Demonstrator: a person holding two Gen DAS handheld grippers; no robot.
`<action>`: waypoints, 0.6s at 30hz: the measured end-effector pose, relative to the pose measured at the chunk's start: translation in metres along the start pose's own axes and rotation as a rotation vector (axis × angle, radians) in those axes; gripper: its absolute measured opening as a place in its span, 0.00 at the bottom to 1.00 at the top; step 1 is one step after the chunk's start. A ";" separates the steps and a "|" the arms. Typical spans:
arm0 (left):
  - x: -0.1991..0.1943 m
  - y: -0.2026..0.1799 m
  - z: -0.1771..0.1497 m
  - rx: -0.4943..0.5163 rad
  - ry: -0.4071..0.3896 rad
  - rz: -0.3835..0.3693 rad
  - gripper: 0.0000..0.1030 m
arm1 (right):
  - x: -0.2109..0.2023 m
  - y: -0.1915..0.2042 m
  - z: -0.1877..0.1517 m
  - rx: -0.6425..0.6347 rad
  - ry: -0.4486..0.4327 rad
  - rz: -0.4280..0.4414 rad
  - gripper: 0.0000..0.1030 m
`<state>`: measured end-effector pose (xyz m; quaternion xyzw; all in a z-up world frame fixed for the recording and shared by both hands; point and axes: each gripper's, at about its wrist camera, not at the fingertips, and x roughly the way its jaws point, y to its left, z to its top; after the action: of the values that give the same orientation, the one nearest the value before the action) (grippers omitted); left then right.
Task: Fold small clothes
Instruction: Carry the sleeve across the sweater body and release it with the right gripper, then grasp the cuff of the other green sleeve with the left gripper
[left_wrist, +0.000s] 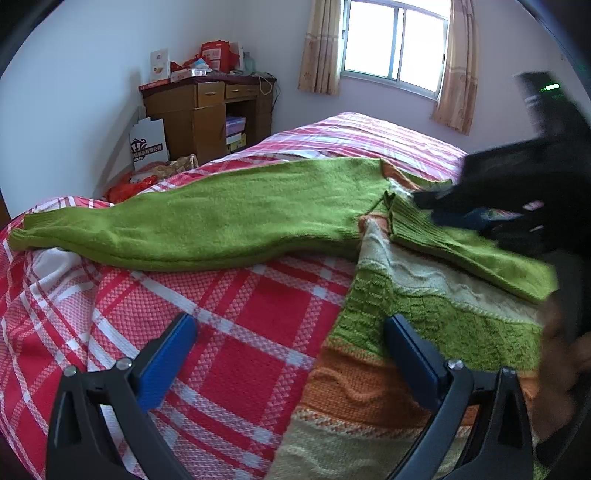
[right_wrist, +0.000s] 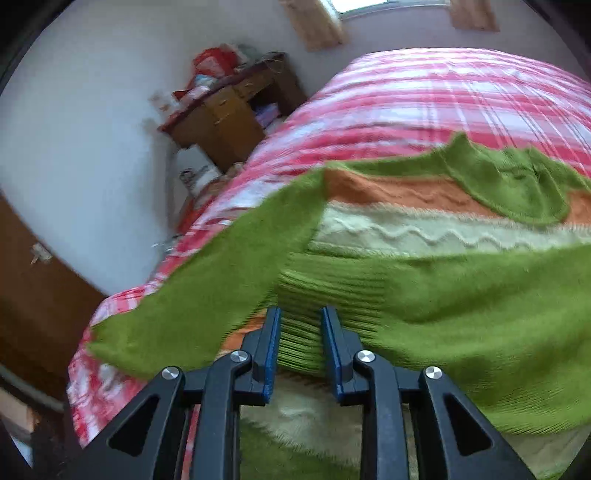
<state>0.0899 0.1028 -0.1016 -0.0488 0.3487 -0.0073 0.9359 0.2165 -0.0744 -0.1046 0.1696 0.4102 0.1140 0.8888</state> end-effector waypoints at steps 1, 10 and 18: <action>0.000 -0.001 0.000 0.002 0.001 0.003 1.00 | -0.017 -0.002 0.002 -0.014 -0.045 -0.016 0.24; 0.002 -0.003 0.001 0.013 0.006 0.021 1.00 | -0.147 -0.116 -0.017 0.004 -0.215 -0.464 0.25; 0.003 -0.004 0.001 0.015 0.008 0.026 1.00 | -0.170 -0.192 -0.060 0.133 -0.167 -0.515 0.25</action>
<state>0.0929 0.0984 -0.1025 -0.0370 0.3530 0.0021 0.9349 0.0744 -0.2960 -0.0997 0.1264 0.3715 -0.1574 0.9062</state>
